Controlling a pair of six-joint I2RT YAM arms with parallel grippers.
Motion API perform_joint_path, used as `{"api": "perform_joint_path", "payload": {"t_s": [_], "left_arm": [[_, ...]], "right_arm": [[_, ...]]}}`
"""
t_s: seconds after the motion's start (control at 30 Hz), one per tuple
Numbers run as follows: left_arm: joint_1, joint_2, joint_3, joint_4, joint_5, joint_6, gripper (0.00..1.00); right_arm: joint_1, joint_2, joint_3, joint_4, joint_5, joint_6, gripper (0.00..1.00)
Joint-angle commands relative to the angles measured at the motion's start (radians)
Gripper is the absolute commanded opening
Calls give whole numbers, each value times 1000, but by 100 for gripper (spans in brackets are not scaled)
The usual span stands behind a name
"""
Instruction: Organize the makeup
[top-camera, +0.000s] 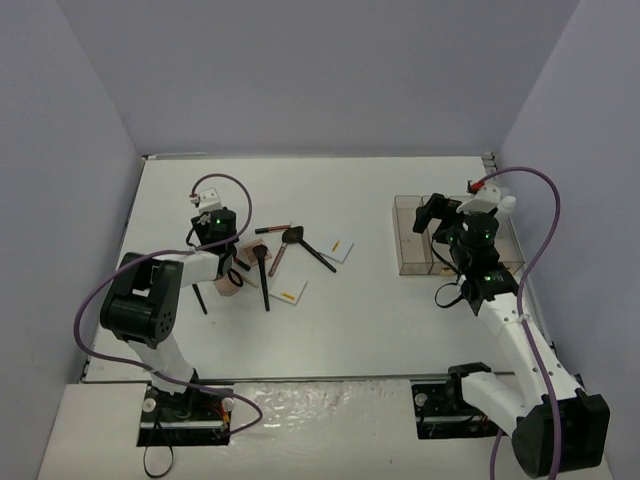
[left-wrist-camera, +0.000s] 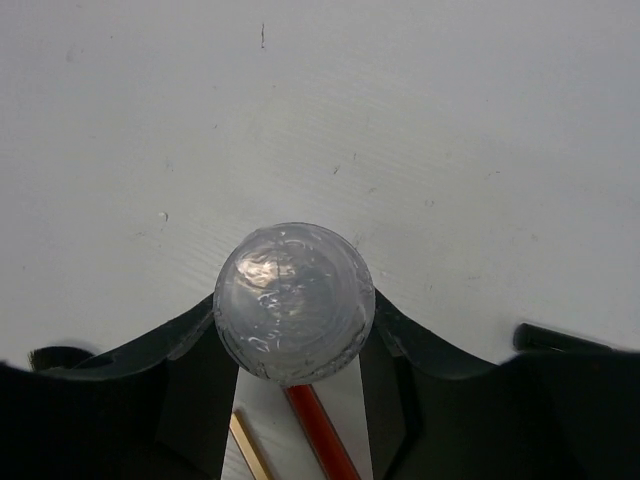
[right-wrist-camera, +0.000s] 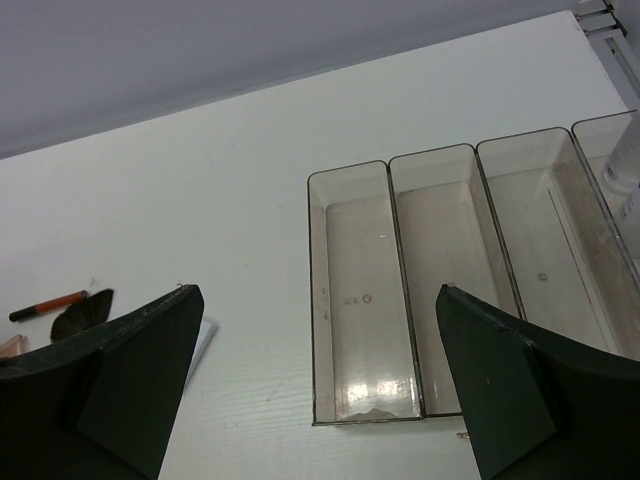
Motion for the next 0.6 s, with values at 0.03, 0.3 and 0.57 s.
{"api": "perform_joint_path", "payload": {"t_s": [0.03, 0.3, 0.57], "left_arm": [[-6, -156, 28, 56, 94, 71, 0], [-45, -425, 52, -37, 651, 204, 0], [-212, -536, 135, -273, 1008, 307, 0]], "right_arm": [[9, 2, 29, 103, -140, -47, 99], [92, 32, 108, 134, -452, -121, 96], [343, 88, 221, 130, -568, -228, 95]]}}
